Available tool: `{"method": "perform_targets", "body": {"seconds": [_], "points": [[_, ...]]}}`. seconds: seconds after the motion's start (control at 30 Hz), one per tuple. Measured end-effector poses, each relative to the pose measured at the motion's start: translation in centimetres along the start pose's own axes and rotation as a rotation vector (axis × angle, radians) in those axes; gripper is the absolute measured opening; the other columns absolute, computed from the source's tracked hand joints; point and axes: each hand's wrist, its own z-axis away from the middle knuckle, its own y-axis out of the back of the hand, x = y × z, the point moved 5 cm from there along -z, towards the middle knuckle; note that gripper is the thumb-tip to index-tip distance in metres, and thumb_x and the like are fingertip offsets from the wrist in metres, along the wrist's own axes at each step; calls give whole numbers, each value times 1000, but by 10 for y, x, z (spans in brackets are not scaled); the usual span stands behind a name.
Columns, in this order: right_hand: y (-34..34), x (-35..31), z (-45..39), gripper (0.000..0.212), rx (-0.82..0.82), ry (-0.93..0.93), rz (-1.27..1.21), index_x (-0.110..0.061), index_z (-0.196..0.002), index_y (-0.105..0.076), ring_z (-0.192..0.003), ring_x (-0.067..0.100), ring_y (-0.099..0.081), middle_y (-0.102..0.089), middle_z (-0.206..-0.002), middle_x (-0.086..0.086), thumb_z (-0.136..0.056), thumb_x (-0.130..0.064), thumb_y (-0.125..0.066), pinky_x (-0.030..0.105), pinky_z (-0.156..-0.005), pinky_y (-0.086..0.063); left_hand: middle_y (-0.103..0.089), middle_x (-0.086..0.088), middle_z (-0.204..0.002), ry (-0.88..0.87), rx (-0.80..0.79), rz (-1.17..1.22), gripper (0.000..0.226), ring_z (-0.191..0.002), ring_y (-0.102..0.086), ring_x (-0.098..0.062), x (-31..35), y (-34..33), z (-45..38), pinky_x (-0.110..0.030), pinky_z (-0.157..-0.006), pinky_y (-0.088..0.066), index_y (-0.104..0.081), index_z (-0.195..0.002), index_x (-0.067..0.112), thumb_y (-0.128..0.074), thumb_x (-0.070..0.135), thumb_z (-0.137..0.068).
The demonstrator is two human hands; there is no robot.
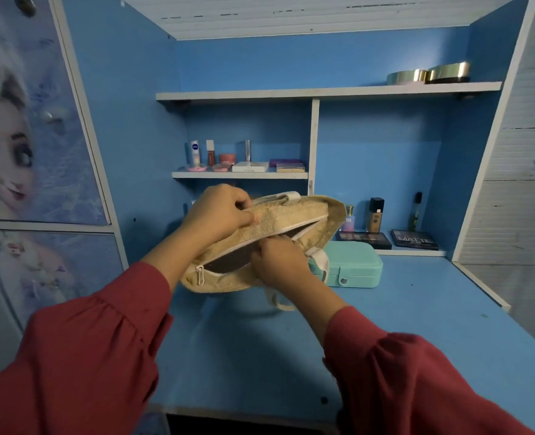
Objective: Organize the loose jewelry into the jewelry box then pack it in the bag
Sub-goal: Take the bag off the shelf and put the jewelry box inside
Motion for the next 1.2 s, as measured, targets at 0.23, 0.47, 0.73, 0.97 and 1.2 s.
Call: {"method": "perform_targets", "body": {"seconds": [0.23,0.47,0.73,0.97,1.2], "points": [[-66,9,-13,54,-603,144,309,-36,-149,-21,-142,44,-15,-20,-158,5,-98,-51,-15,73,-105,-3,-61,6,-67,1,167,97,14,-65,-55,-14,-5,17,-4,-36,-66,-47,-67,-68,17,-75,20,-79],[-77,5,1,54,-602,142,265,-39,-150,-18,-143,42,-13,-16,-160,4,-98,-53,-11,67,-111,-4,-59,12,-66,-4,318,89,8,-64,-54,-6,-8,39,-10,-25,-59,-43,-71,-74,14,-71,18,-81],[-81,8,4,51,-719,104,161,-35,-148,-25,-140,39,-26,-29,-155,9,-100,-44,-10,60,-113,-13,-55,17,-60,-20,514,158,6,-53,-54,7,1,66,-6,-7,-46,-35,-72,-76,5,-69,9,-80],[-79,8,6,57,-537,239,234,-30,-144,-35,-137,41,-28,-35,-151,7,-96,-53,-14,65,-110,-10,-60,10,-68,-50,366,-15,6,-71,-58,-14,4,40,-1,-26,-63,-44,-69,-74,17,-72,20,-79],[-24,41,23,28,201,253,-260,-7,-67,-53,-67,21,-48,-53,-68,6,-91,-21,-51,31,-63,-33,-64,9,-74,-52,299,-88,7,-74,-59,-14,2,20,3,-31,-65,-49,-67,-75,23,-70,25,-81]]}}
